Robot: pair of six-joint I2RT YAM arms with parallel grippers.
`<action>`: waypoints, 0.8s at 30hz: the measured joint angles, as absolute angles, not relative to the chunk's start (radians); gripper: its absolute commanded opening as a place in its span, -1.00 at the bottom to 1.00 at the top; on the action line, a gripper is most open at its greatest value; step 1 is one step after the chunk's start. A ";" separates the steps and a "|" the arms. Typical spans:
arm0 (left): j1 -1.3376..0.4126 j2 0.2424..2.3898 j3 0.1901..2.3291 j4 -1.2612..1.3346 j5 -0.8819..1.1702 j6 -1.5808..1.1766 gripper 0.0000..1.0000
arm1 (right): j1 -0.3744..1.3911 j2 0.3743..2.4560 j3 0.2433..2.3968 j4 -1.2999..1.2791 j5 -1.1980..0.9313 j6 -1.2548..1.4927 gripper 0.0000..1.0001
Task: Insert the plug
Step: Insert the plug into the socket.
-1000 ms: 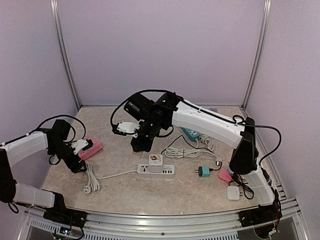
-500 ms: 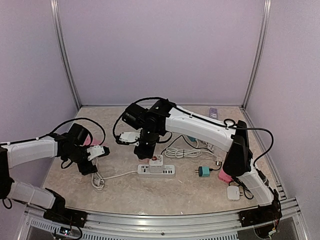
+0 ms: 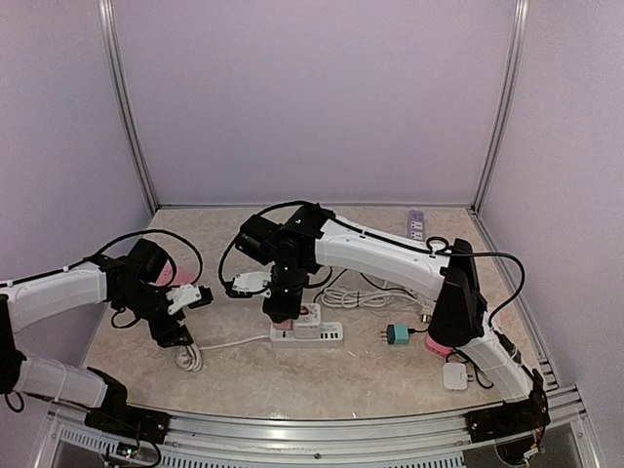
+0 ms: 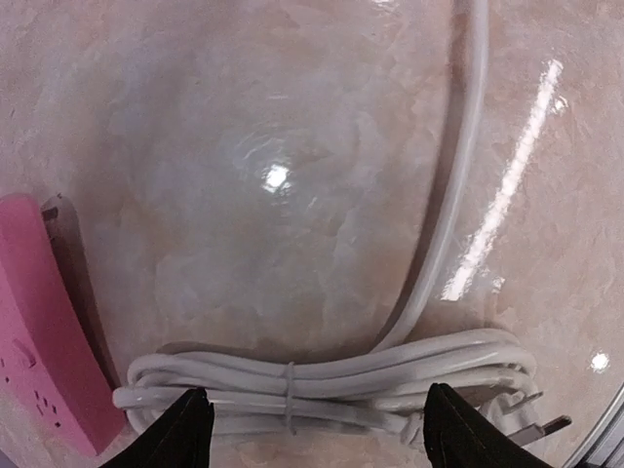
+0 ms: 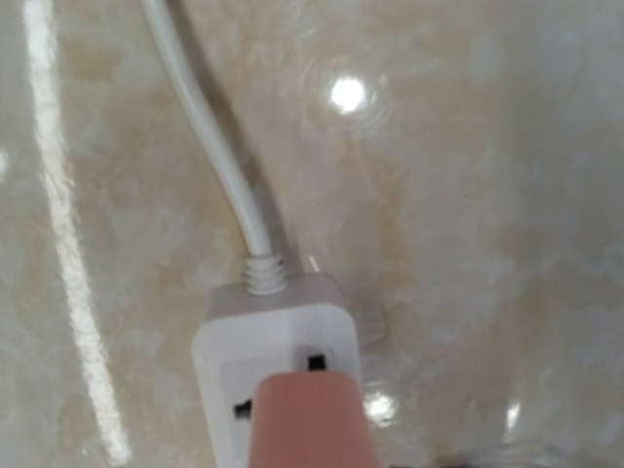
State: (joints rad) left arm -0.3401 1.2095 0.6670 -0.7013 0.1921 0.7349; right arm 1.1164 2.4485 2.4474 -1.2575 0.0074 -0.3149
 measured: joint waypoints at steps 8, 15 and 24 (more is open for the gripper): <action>-0.162 1.191 0.737 -0.733 0.204 0.749 0.51 | 1.131 2.451 2.414 -1.272 0.068 -0.313 -1.00; -0.160 1.191 0.737 -0.749 0.231 0.746 0.51 | 1.150 2.411 2.346 -1.274 0.130 -0.285 -1.00; -0.177 1.192 0.737 -0.748 0.248 0.730 0.51 | 1.162 2.449 2.411 -1.317 0.194 -0.288 -1.00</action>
